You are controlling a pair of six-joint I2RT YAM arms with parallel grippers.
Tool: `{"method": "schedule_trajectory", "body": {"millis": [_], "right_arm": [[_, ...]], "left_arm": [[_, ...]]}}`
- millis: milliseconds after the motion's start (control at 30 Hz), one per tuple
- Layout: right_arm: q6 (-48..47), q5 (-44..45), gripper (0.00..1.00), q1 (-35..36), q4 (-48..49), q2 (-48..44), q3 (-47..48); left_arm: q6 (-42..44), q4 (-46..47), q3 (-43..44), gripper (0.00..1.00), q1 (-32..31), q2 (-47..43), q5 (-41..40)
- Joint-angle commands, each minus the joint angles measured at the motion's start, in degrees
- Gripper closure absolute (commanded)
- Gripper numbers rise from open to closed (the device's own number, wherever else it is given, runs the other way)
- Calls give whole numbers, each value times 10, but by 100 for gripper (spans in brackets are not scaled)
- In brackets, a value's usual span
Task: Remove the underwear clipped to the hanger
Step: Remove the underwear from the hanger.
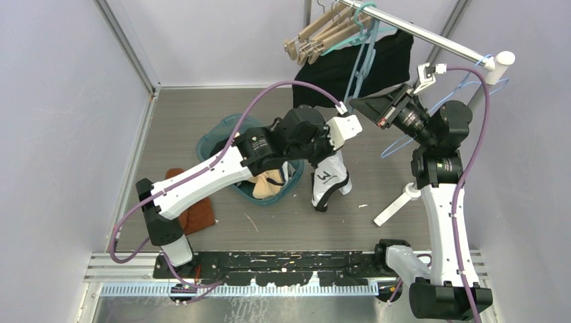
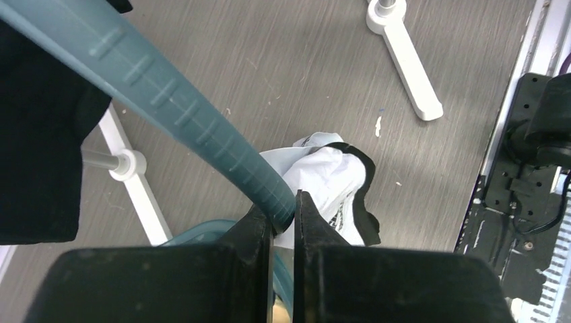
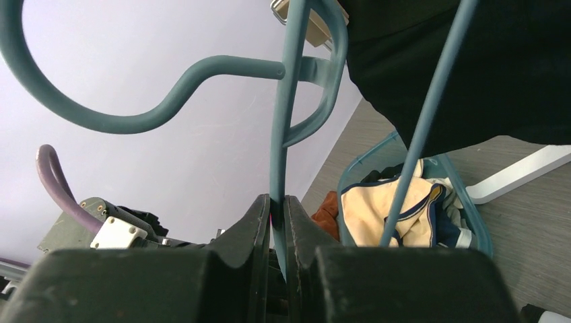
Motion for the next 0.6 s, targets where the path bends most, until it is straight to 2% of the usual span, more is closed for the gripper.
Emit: {"method": "schedule_trajectory", "body": {"millis": [0, 167, 300, 333, 400, 567], "right_arm": [[-3, -8, 99, 8, 36, -19, 2], [-9, -5, 98, 9, 38, -17, -8], [-13, -8, 81, 10, 44, -14, -5], [-12, -11, 71, 10, 47, -13, -3], [-16, -13, 59, 10, 49, -10, 3], [-39, -19, 39, 10, 43, -7, 16]], "left_arm": [[48, 49, -13, 100, 3, -61, -58], [54, 40, -34, 100, 13, -96, -69], [33, 26, -51, 100, 35, -122, -32], [27, 23, -56, 100, 40, -127, -24], [19, 20, -66, 100, 49, -139, -9], [-8, 10, -78, 100, 78, -164, 50]]}}
